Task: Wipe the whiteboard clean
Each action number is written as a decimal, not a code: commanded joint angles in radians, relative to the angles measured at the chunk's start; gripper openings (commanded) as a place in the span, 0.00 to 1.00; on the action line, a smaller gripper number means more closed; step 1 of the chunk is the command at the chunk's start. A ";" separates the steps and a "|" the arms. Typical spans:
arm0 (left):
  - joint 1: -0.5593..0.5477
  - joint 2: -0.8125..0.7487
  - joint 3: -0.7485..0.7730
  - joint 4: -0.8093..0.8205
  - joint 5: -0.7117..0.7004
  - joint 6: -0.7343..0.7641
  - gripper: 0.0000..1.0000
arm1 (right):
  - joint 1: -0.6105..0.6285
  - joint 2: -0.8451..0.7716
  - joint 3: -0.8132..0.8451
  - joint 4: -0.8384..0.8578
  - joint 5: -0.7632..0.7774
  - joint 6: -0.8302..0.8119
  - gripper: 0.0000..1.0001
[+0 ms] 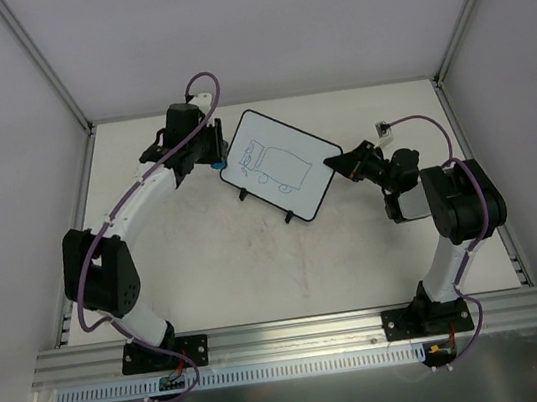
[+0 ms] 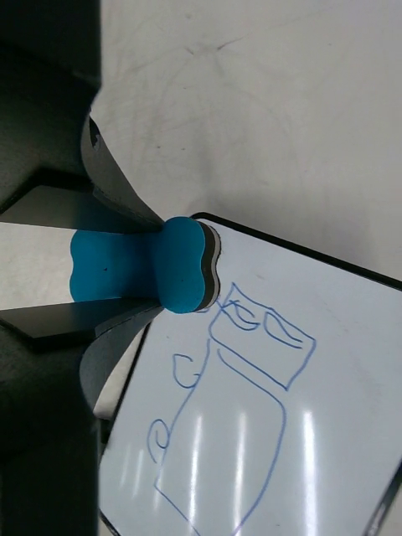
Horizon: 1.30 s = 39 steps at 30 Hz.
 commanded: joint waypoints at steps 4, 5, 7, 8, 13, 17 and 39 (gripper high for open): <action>0.000 0.132 0.151 0.139 0.096 -0.026 0.00 | 0.003 0.019 0.021 0.066 0.003 -0.011 0.15; 0.000 0.166 0.159 0.149 0.106 -0.032 0.00 | 0.003 0.018 0.017 0.066 0.003 -0.012 0.14; 0.002 0.180 0.130 0.195 0.113 -0.038 0.00 | 0.005 0.010 0.008 0.068 0.002 -0.020 0.14; 0.002 0.178 0.110 0.261 0.119 -0.048 0.00 | 0.003 -0.005 0.003 0.066 0.002 -0.029 0.14; 0.002 0.165 0.068 0.346 0.156 -0.060 0.00 | 0.003 -0.031 -0.019 0.063 0.003 -0.043 0.14; 0.004 0.168 0.048 0.363 0.147 -0.043 0.00 | 0.005 -0.027 -0.014 0.063 0.005 -0.037 0.14; -0.006 0.229 0.062 0.337 0.147 0.012 0.00 | 0.034 -0.086 -0.016 -0.041 0.023 -0.127 0.12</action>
